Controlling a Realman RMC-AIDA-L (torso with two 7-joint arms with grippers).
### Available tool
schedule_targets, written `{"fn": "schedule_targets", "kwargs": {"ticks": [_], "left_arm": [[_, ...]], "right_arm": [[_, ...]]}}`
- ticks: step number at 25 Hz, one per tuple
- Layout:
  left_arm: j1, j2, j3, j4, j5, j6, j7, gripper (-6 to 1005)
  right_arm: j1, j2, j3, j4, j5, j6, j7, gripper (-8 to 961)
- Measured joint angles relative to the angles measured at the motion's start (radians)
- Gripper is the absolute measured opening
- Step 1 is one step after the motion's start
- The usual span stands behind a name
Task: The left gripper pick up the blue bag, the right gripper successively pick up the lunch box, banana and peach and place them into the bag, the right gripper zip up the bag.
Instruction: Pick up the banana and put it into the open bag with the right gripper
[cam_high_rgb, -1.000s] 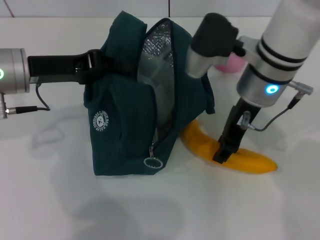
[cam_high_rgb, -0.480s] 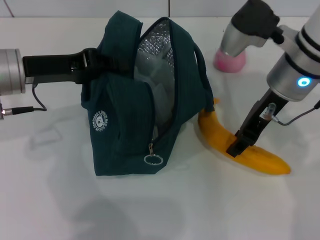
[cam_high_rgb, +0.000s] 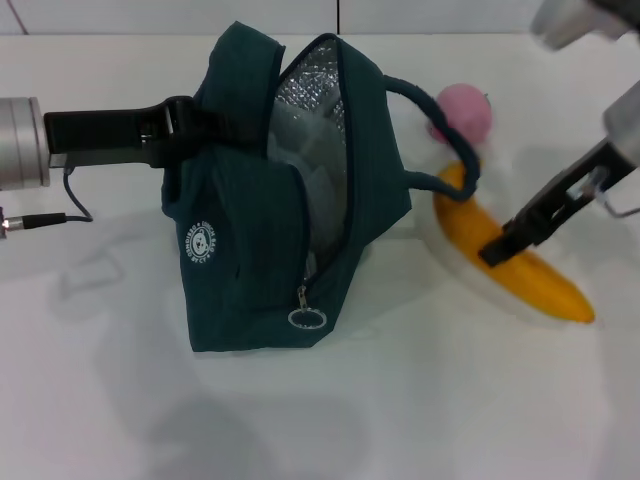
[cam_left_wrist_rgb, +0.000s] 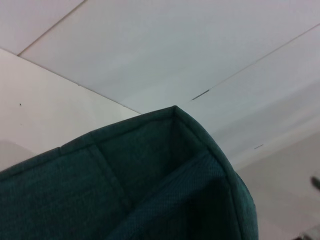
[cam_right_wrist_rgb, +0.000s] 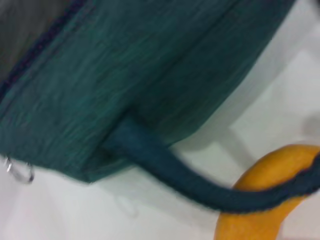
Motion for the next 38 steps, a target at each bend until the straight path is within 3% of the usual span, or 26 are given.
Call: {"fn": "schedule_targets", "kwargs": {"ticks": [6,21,38], "left_arm": [[0.0,0.0,0.0,0.0,-0.004,0.008,0.0,24],[0.006,-0.004,0.0,0.0,-0.026,0.033,0.024,24],[0.01,-0.004,0.0,0.0,-0.026,0.032,0.023,25]], "right_arm": [[-0.023,-0.023,0.112,-0.074,0.012,-0.015,-0.003,412],[-0.036,-0.028,0.254,-0.284,0.171,-0.097,-0.012,412],[-0.099,-0.035,0.376,-0.301,0.227,-0.121,-0.06,411]]}}
